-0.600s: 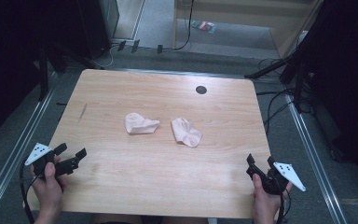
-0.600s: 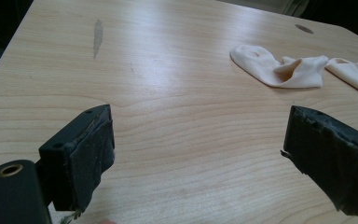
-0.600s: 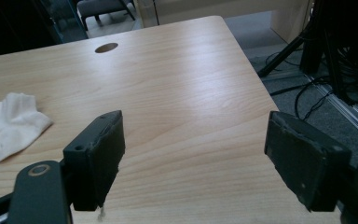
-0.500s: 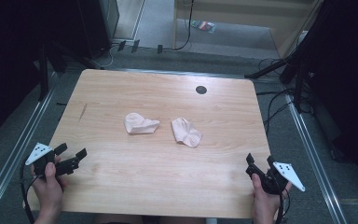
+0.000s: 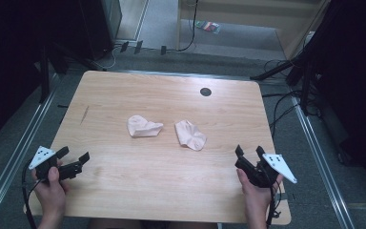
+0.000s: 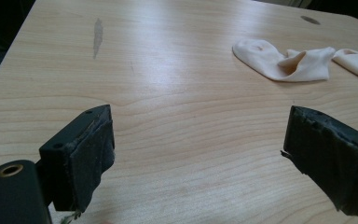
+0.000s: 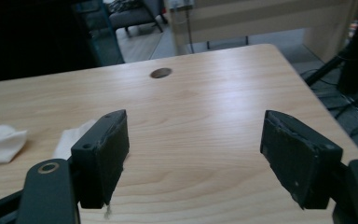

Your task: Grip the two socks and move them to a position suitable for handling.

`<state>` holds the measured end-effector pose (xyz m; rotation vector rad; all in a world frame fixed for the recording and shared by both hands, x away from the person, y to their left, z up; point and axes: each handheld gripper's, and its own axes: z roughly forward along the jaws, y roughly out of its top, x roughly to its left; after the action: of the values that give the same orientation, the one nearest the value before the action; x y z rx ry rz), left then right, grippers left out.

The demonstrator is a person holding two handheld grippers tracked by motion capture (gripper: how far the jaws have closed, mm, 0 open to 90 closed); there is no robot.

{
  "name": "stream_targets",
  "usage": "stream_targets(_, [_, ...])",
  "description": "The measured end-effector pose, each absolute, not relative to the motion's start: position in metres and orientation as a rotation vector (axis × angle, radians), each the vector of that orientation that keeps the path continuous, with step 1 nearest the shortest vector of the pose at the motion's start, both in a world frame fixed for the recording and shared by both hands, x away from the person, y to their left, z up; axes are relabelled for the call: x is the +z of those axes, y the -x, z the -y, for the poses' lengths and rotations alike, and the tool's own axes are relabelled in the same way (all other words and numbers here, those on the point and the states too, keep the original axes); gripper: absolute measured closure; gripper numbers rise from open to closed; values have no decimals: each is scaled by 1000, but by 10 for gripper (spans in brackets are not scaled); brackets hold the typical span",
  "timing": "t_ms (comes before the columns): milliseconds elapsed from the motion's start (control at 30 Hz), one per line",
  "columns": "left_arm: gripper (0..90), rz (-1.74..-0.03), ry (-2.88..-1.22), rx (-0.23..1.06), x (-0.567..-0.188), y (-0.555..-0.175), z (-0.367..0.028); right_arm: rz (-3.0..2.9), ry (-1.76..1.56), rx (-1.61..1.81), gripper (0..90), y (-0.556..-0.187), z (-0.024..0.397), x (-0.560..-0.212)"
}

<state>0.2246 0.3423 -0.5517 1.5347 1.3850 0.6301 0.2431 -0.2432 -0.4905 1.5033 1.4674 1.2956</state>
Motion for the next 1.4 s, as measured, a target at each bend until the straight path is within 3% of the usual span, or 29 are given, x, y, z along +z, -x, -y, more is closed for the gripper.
stream_targets(500, [89,-1392,-1565,647,-552,-226,-339,-1667,-1375,1249,294,-284,148,-484])
stream_targets(1233, [91,-1387,-1596,639,-551,-228,-338,-1998,-1474,980,418,-359,78,-542])
stream_targets(1333, [90,-1386,-1601,639,-551,-228,-338,-2011,-1478,950,465,-361,77,-547])
stream_targets(1400, [91,-1387,-1603,639,-551,-228,-338,-2002,-1483,940,583,-360,76,-547])
